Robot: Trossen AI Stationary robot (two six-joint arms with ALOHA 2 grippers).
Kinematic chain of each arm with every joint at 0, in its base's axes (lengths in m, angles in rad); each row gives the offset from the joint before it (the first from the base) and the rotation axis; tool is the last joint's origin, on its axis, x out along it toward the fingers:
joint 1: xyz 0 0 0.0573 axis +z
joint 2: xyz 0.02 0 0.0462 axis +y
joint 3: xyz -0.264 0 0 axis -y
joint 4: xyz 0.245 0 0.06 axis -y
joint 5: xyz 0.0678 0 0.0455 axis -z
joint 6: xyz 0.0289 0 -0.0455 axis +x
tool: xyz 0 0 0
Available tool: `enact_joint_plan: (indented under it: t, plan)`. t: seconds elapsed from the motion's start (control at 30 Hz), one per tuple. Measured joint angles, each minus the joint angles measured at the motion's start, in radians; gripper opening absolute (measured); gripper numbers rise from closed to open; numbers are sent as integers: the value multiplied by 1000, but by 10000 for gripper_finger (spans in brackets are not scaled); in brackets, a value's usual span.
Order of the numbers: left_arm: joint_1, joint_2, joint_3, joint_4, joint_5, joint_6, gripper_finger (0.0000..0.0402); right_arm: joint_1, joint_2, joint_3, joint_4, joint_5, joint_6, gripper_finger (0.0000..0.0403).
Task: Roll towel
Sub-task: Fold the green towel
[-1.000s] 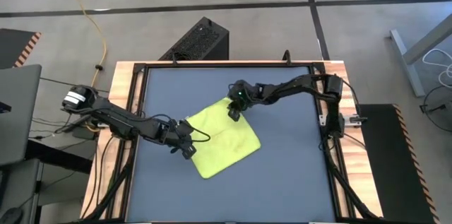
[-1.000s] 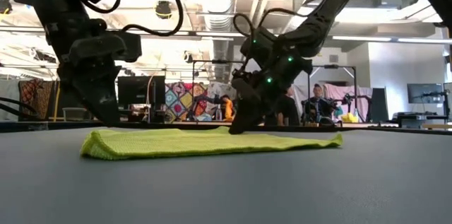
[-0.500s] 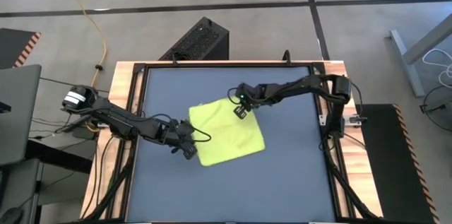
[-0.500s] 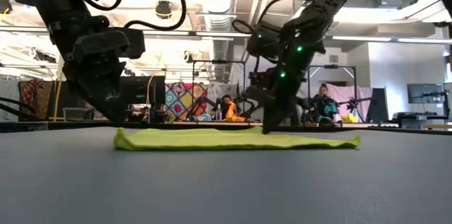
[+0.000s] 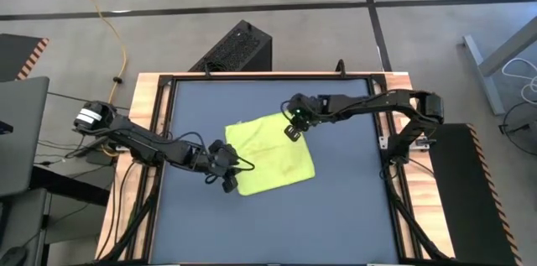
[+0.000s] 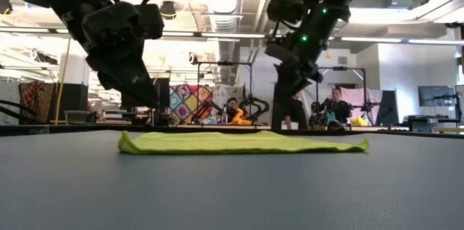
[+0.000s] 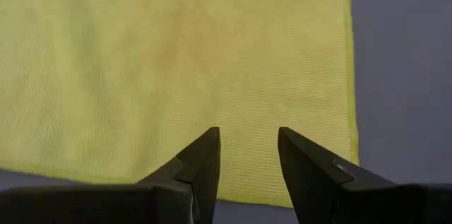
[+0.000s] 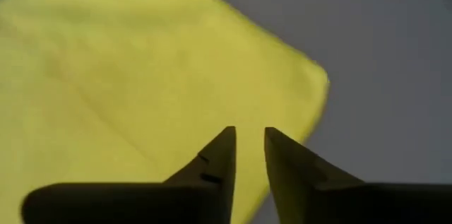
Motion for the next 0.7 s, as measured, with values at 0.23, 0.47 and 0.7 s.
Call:
enact_joint_plan:
  t: [0.23,0.47,0.7]
  plan:
    - [0,2,0,40,44,20,132,-33,47,-1,-65,-28,0,170]
    - [-32,89,0,70,73,0,132,40,55,-23,40,-56,-27,200]
    - [-75,219,0,190,162,-86,132,-48,55,-179,244,-87,58,189]
